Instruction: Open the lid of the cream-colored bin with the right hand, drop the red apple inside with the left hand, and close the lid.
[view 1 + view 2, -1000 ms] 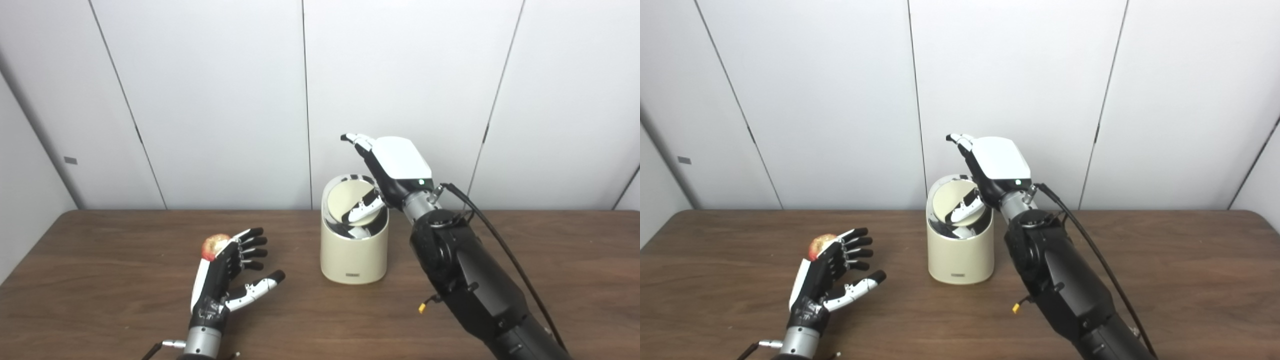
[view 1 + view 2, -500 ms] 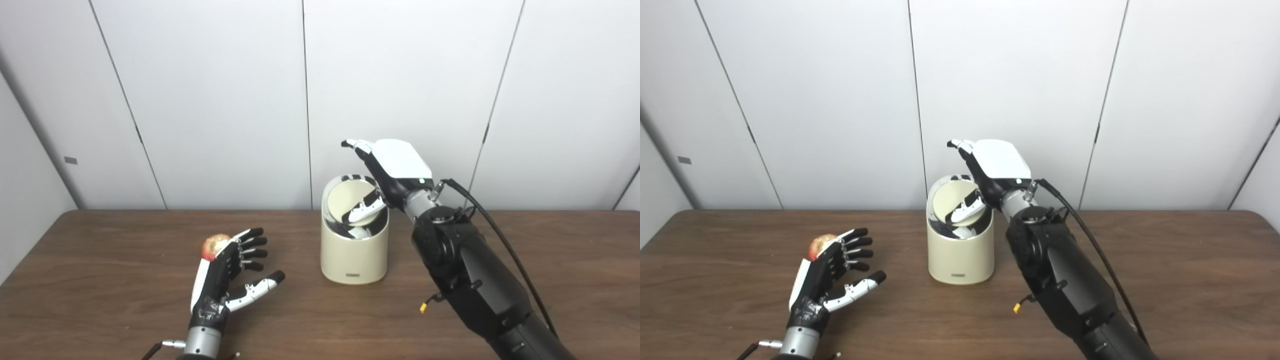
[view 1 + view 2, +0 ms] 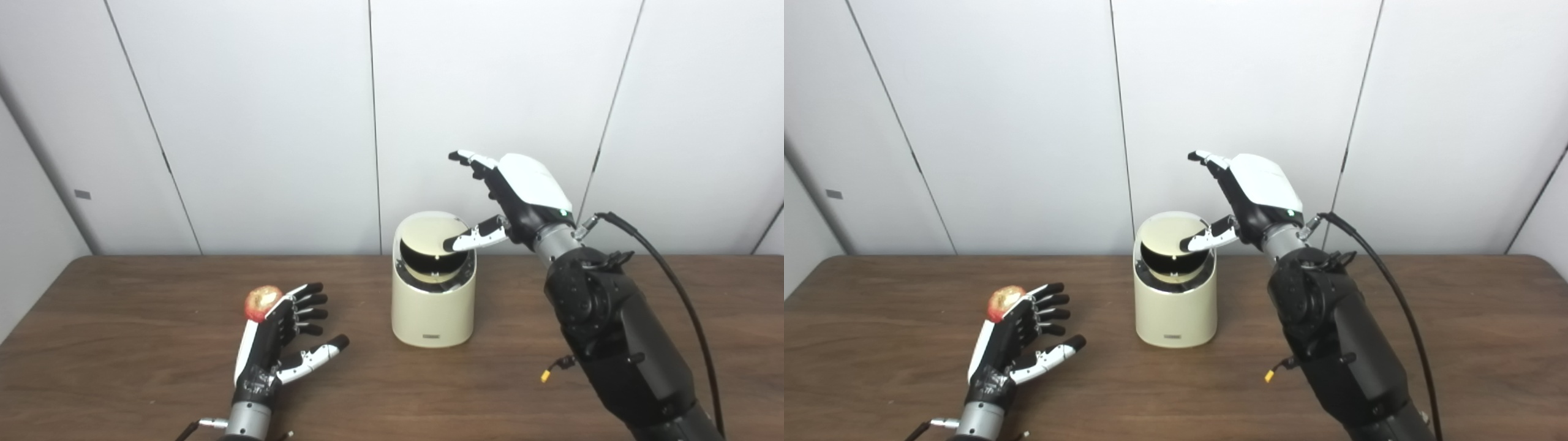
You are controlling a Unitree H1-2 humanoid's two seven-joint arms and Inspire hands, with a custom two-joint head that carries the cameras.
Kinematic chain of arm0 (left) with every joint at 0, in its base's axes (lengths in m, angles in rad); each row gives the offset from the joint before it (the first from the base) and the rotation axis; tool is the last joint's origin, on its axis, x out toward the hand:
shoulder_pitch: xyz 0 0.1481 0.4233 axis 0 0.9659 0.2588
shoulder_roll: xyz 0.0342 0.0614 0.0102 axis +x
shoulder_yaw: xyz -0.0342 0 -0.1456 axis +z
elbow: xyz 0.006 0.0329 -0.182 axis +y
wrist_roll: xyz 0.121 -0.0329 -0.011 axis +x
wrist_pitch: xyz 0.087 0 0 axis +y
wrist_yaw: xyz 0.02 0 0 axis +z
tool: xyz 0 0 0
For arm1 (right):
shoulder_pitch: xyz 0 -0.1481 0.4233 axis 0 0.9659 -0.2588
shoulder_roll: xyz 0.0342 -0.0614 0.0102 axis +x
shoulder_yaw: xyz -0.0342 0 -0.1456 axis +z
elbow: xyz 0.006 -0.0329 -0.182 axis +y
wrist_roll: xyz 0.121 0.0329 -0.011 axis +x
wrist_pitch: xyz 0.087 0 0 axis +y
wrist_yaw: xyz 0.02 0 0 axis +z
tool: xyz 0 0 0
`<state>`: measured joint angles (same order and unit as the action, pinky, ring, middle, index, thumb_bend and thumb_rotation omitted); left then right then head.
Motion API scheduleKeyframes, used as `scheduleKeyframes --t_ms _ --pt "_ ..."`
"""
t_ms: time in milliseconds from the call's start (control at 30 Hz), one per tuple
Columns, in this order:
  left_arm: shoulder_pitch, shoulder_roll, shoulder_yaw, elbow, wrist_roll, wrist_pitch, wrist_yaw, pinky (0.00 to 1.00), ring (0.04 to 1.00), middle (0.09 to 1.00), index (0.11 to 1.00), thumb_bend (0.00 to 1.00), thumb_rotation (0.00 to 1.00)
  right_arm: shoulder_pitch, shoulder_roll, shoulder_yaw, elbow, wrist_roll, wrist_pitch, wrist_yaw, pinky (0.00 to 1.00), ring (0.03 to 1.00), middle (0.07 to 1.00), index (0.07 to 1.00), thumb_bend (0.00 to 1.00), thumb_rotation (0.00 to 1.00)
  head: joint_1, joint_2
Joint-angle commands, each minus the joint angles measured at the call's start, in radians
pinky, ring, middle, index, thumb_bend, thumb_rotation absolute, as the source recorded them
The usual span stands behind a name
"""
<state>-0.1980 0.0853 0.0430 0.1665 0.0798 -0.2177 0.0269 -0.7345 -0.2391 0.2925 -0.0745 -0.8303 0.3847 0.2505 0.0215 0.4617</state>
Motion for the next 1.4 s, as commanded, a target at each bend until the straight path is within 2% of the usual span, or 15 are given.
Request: scheduleKeyframes --t_ms 0,333,600,733,833,900,1000,1067,1133,1267,1367 --pt "-0.037 0.008 0.001 -0.019 -0.011 -0.038 -0.002 0.62 0.709 0.766 0.798 0.73 0.10 -0.027 -0.015 -0.016 -0.032 -0.006 -0.011 -0.011 0.61 0.800 0.865 0.862 0.84 0.20 0.000 0.001" --pt "-0.036 0.009 -0.001 -0.016 -0.010 -0.042 -0.001 0.62 0.706 0.766 0.800 0.73 0.10 -0.012 -0.019 -0.022 -0.023 -0.004 0.001 -0.011 0.63 0.808 0.877 0.870 0.84 0.19 0.003 -0.001" --pt "-0.036 0.006 0.000 -0.020 -0.014 -0.041 -0.001 0.61 0.704 0.764 0.798 0.73 0.09 -0.006 -0.016 -0.081 -0.026 0.035 -0.030 -0.077 0.56 0.765 0.866 0.869 0.83 0.18 0.005 -0.001" --pt "-0.035 0.009 0.001 -0.020 -0.016 -0.043 -0.003 0.60 0.701 0.765 0.800 0.72 0.08 0.033 -0.018 -0.133 -0.081 0.077 -0.015 -0.090 0.58 0.780 0.877 0.877 0.84 0.16 0.004 0.000" --pt "-0.035 0.012 0.001 -0.024 -0.013 -0.039 -0.002 0.60 0.700 0.763 0.801 0.73 0.08 0.073 -0.027 -0.170 -0.121 0.105 -0.032 -0.113 0.56 0.766 0.867 0.872 0.84 0.13 0.003 0.003" --pt "-0.033 0.015 0.001 -0.028 -0.007 -0.035 -0.001 0.60 0.697 0.760 0.800 0.73 0.09 0.097 -0.039 -0.179 -0.151 0.095 -0.026 -0.116 0.56 0.749 0.840 0.849 0.85 0.13 0.001 0.004" --pt "-0.031 0.017 0.001 -0.029 -0.010 -0.034 -0.004 0.61 0.700 0.764 0.802 0.73 0.09 0.133 -0.055 -0.191 -0.213 0.085 0.007 -0.095 0.60 0.771 0.845 0.855 0.84 0.15 -0.002 0.005" --pt "-0.031 0.019 0.000 -0.025 -0.010 -0.039 -0.005 0.62 0.702 0.762 0.801 0.73 0.10 0.153 -0.055 -0.204 -0.232 0.107 0.006 -0.096 0.60 0.777 0.854 0.857 0.84 0.13 -0.003 0.006" --pt "-0.029 0.021 -0.001 -0.028 -0.006 -0.037 -0.003 0.62 0.703 0.762 0.800 0.73 0.10 0.172 -0.049 -0.212 -0.243 0.118 -0.002 -0.104 0.60 0.772 0.853 0.857 0.83 0.12 -0.003 0.007" --pt "-0.025 0.020 -0.003 -0.034 -0.010 -0.028 -0.005 0.62 0.702 0.760 0.796 0.73 0.09 0.219 -0.041 -0.230 -0.228 0.160 -0.066 -0.156 0.55 0.714 0.825 0.842 0.85 0.05 -0.002 0.007" --pt "-0.026 0.022 -0.004 -0.032 -0.005 -0.034 -0.004 0.62 0.703 0.761 0.797 0.73 0.08 0.261 -0.025 -0.249 -0.208 0.214 -0.112 -0.197 0.55 0.724 0.824 0.839 0.85 0.03 -0.002 0.006"
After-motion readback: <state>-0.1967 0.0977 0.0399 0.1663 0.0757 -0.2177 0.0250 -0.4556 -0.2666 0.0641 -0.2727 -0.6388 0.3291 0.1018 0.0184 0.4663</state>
